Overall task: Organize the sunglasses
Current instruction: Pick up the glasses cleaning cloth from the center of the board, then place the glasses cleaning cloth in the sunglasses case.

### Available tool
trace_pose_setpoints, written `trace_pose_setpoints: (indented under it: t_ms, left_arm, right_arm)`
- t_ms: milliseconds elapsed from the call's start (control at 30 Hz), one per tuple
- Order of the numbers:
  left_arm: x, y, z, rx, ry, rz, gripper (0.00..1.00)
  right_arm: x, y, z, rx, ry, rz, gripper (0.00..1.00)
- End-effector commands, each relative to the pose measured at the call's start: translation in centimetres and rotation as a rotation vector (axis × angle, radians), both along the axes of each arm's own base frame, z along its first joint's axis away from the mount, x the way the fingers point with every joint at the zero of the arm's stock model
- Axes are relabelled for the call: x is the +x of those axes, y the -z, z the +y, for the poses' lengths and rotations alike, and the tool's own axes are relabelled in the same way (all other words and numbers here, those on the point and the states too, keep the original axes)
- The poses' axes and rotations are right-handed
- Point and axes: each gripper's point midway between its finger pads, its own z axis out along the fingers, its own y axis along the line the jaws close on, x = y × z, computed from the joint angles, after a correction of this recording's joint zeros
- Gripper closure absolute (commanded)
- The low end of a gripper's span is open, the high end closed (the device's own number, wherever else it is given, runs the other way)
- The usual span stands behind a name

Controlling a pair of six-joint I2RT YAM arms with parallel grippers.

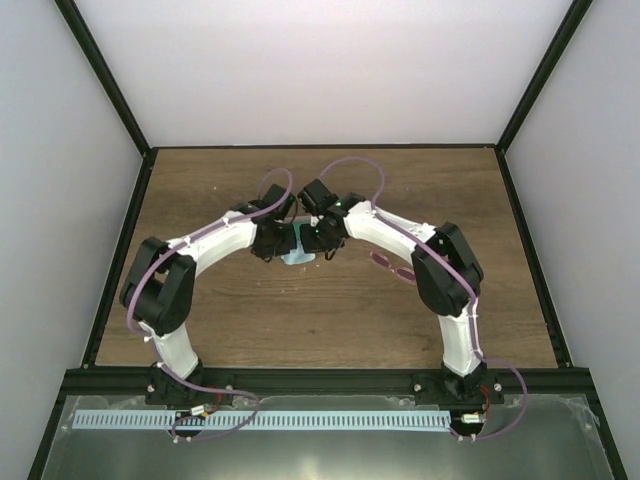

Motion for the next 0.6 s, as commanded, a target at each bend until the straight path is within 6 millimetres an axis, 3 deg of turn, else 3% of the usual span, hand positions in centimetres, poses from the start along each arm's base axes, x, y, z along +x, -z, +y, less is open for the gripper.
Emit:
trace_pose_setpoints:
  t_ms: [0, 133, 300, 567]
  left_arm:
    - [1.9, -0.1, 1.5, 0.023, 0.035, -0.002, 0.96]
    - [3.4, -0.3, 2.1, 0.04, 0.04, -0.021, 0.96]
    - [4.1, 0.8, 2.4, 0.05, 0.047, 0.002, 0.96]
    - [4.7, 1.7, 3.1, 0.052, 0.044, 0.016, 0.96]
  right_arm:
    - [1.8, -0.2, 0.9, -0.02, -0.009, -0.019, 0.99]
    - [3.4, -0.1, 1.9, -0.032, -0.01, -0.037, 0.99]
    - [5.2, -0.2, 2.6, -0.045, -0.005, -0.057, 0.99]
    - [5.9, 0.9, 1.8, -0.063, 0.009, -0.04, 0.99]
